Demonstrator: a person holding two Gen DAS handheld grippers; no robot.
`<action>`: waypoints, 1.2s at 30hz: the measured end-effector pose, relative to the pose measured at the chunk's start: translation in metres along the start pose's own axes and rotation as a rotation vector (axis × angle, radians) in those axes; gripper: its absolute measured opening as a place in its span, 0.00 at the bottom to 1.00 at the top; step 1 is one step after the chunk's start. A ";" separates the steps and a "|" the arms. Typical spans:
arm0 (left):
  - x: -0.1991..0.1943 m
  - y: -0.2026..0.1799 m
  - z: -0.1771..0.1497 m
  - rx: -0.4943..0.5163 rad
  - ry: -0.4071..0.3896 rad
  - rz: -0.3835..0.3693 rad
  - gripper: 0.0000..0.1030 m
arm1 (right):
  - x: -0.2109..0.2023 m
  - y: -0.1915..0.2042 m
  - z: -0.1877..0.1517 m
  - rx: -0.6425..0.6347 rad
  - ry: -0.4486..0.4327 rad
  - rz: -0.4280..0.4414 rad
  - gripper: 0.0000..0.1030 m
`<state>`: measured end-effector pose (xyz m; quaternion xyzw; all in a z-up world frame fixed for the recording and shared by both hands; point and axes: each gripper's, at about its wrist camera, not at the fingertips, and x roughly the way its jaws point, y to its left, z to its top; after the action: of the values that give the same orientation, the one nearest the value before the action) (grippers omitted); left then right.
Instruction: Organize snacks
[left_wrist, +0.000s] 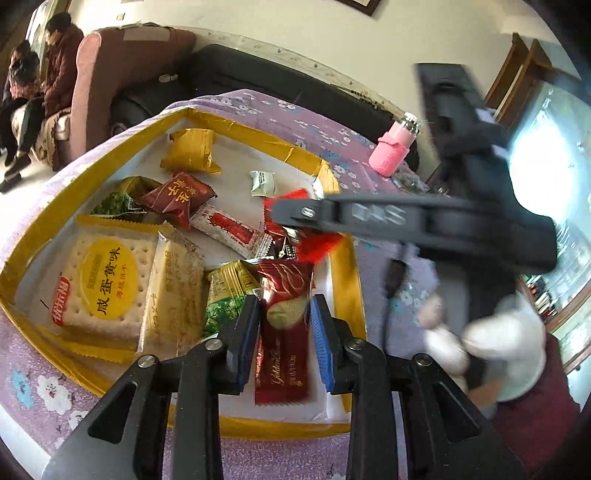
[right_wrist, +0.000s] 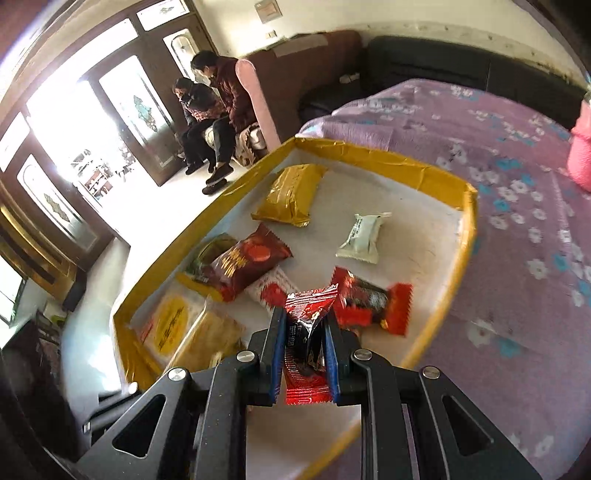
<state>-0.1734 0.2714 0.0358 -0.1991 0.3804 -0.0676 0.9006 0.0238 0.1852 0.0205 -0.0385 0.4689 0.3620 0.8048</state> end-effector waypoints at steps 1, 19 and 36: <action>0.000 0.002 0.000 -0.007 0.001 -0.003 0.34 | 0.006 -0.001 0.004 0.006 0.007 0.003 0.18; -0.025 -0.001 0.003 -0.002 -0.040 0.054 0.63 | -0.029 -0.002 0.008 0.015 -0.123 -0.030 0.43; -0.037 -0.070 -0.012 0.169 -0.112 0.328 0.75 | -0.111 -0.029 -0.114 0.014 -0.221 -0.106 0.54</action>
<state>-0.2059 0.2143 0.0819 -0.0615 0.3502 0.0593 0.9328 -0.0738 0.0574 0.0359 -0.0175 0.3771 0.3177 0.8698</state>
